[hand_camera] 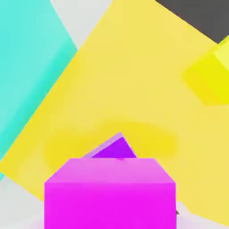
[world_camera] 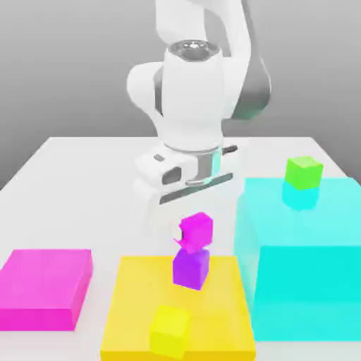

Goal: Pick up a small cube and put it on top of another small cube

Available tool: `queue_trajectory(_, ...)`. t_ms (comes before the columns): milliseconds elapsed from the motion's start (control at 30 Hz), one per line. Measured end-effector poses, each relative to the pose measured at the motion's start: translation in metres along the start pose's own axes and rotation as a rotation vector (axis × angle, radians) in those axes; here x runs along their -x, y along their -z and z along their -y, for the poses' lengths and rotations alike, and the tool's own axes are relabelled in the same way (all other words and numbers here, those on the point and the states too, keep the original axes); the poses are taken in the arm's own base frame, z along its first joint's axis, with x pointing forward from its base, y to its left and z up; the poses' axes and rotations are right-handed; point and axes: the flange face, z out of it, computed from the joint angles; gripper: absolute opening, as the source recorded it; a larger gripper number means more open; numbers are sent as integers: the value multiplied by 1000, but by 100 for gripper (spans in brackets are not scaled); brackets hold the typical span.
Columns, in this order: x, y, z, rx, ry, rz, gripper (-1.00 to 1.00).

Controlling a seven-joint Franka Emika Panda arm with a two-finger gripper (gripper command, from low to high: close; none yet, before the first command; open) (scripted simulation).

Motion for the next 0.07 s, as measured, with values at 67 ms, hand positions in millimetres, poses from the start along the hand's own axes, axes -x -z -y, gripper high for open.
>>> queue_trajectory(67,0,0,0,0,0,0,100)
